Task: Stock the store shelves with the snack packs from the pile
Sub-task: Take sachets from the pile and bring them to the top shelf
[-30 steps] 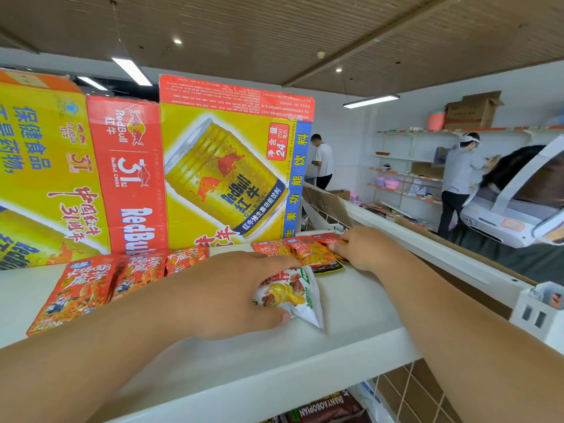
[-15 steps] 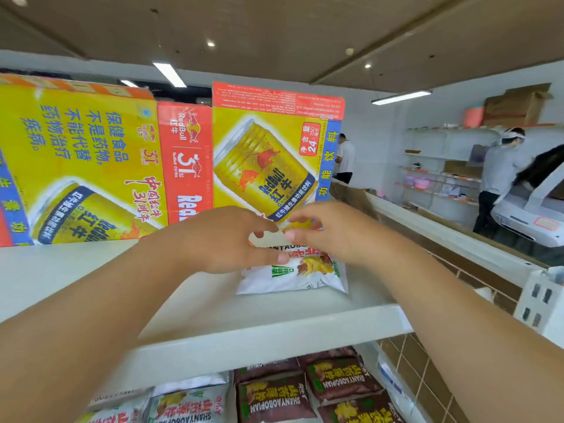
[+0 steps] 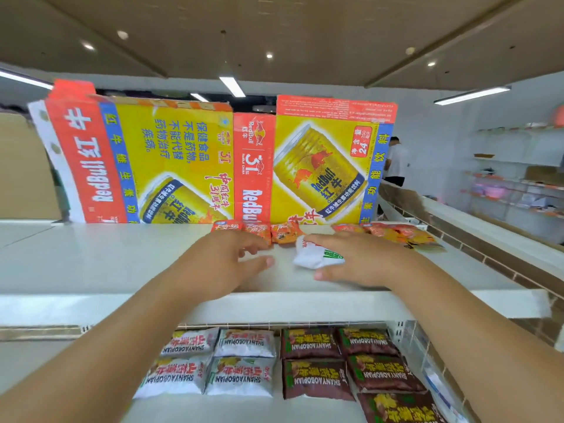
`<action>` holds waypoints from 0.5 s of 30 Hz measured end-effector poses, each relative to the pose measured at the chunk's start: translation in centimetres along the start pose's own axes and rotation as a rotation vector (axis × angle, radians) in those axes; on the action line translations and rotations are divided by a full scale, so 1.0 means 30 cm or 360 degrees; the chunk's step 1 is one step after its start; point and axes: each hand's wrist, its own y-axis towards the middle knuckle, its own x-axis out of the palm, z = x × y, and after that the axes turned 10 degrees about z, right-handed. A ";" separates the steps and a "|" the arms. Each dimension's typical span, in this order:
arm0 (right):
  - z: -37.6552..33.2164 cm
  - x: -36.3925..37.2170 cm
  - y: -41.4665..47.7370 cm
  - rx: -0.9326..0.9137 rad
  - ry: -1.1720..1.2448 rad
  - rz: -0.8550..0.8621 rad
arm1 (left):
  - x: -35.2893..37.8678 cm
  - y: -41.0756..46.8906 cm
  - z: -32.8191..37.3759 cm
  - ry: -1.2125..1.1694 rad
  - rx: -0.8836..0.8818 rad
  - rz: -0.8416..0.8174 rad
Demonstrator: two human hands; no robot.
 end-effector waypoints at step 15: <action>-0.175 -0.105 -0.094 -0.0064 0.0268 0.0306 | -0.129 -0.142 0.025 0.0000 0.0281 0.0213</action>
